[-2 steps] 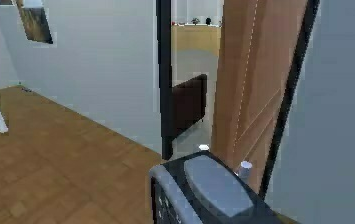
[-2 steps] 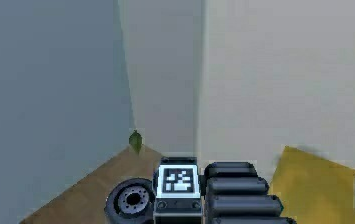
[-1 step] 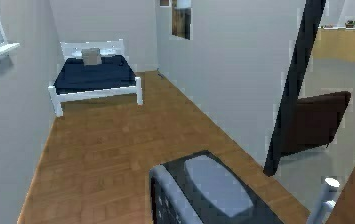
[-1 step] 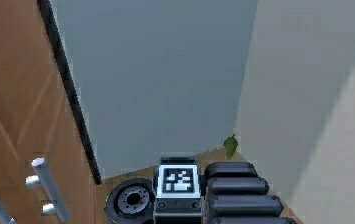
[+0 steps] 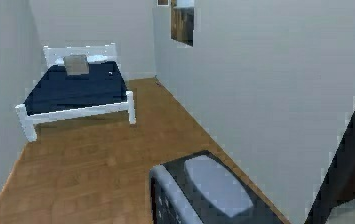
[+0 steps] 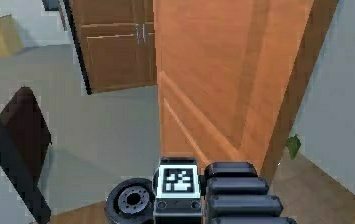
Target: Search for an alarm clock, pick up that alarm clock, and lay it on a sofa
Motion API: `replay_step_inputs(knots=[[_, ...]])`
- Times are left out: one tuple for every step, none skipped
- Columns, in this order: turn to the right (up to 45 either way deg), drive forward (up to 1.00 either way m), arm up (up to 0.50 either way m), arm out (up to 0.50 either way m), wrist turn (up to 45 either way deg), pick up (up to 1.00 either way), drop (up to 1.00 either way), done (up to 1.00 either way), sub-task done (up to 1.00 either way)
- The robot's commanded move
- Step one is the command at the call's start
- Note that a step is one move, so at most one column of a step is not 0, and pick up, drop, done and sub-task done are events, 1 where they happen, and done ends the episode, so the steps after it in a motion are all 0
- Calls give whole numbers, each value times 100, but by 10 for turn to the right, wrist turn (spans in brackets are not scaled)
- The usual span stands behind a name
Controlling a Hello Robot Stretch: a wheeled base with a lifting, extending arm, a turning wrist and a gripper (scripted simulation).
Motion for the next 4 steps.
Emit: replay_step_inputs(knots=[[450, 0, 0, 0, 0, 0, 0, 0, 0], [150, 0, 0, 0, 0, 0, 0, 0, 0], [0, 100, 0, 0, 0, 0, 0, 0, 0], [30, 0, 0, 0, 0, 0, 0, 0, 0]])
